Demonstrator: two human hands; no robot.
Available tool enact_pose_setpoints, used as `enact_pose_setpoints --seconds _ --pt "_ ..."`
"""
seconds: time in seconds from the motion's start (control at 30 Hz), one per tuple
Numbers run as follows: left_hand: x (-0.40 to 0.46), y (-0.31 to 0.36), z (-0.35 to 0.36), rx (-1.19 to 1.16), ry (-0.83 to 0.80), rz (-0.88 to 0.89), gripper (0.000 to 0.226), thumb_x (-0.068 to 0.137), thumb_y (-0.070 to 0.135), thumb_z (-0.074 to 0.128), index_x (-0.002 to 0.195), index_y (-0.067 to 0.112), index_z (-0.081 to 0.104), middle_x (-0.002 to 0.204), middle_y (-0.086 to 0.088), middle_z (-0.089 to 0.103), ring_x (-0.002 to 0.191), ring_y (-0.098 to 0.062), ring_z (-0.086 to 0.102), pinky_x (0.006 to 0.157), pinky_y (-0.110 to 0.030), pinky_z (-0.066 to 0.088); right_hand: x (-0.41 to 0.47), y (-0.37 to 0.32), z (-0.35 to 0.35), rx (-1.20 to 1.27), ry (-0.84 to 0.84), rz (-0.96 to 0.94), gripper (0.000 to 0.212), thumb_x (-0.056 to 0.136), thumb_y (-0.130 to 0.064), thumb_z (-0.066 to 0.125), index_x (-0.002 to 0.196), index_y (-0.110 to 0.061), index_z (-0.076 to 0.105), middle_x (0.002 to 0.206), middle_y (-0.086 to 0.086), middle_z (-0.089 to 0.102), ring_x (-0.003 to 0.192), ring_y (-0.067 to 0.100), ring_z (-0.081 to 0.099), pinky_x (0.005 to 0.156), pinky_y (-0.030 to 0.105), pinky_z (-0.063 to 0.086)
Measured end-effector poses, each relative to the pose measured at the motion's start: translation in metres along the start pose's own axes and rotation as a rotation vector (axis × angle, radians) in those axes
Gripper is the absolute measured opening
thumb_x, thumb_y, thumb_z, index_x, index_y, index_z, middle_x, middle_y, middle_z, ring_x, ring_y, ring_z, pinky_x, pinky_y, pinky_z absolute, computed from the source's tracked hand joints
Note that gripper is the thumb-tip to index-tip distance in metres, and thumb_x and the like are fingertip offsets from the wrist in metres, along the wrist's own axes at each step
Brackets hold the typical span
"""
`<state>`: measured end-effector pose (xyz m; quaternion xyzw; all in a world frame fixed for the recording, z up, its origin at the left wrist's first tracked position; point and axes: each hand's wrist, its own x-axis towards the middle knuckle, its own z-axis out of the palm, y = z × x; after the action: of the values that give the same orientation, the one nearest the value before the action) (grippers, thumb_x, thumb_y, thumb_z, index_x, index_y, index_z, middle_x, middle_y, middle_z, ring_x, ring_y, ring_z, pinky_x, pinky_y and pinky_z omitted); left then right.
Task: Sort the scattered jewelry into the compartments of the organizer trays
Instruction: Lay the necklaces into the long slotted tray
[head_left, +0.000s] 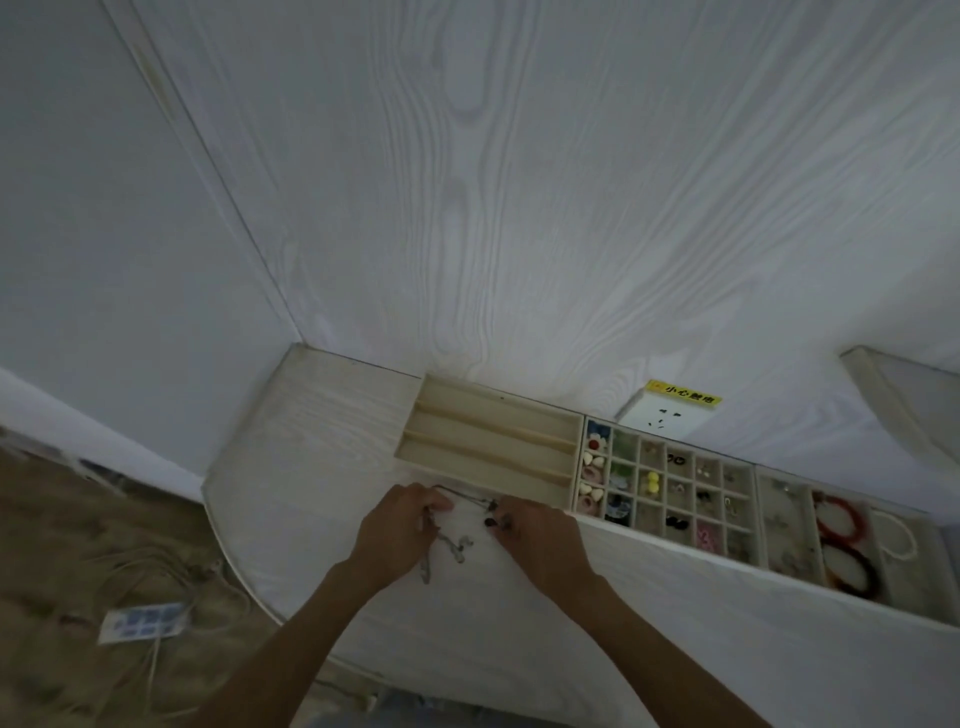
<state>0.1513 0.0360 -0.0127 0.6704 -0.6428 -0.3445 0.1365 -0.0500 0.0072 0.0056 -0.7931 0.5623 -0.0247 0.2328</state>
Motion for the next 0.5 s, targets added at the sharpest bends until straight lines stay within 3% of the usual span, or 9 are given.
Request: enact_pose_setpoints --seconds 0.1,0.2,0.33,0.5 --pt "0.007 -0.001 -0.013 -0.041 -0.019 0.044 0.033 0.082 0.007 0.061 0.109 0.027 0.065 0.101 0.016 0.058 0.092 -0.007 0.052 0.07 -0.005 0.035 0.006 -0.001 0.003 -0.139 -0.026 -0.045 0.026 0.098 -0.029 0.04 0.107 -0.018 0.061 0.107 0.004 0.067 0.097 0.026 0.063 0.073 0.033 0.045" --pt "0.017 0.007 -0.03 -0.157 -0.137 0.059 0.034 0.082 0.005 0.064 0.106 0.03 0.062 0.099 0.015 0.06 0.085 -0.004 0.056 0.069 -0.004 0.038 0.01 -0.007 0.001 -0.287 -0.085 -0.108 0.028 0.098 -0.02 0.034 0.111 -0.01 0.056 0.108 0.012 0.065 0.095 0.032 0.063 0.075 0.036 0.046" --pt "0.026 0.017 -0.041 -0.146 -0.204 0.119 0.032 0.084 0.008 0.065 0.113 0.02 0.064 0.108 0.011 0.059 0.096 -0.006 0.054 0.073 0.0 0.036 0.009 -0.008 -0.005 -0.305 -0.16 -0.156 0.027 0.089 -0.018 0.043 0.104 -0.006 0.061 0.1 0.017 0.066 0.089 0.035 0.064 0.073 0.035 0.044" --pt "0.024 0.018 -0.044 -0.201 -0.294 0.102 0.033 0.085 0.012 0.066 0.11 0.031 0.058 0.108 0.012 0.058 0.095 -0.008 0.056 0.07 -0.004 0.04 0.006 -0.005 -0.007 -0.34 -0.196 -0.165 0.025 0.087 -0.014 0.045 0.103 -0.007 0.062 0.102 0.017 0.065 0.094 0.034 0.061 0.078 0.036 0.045"
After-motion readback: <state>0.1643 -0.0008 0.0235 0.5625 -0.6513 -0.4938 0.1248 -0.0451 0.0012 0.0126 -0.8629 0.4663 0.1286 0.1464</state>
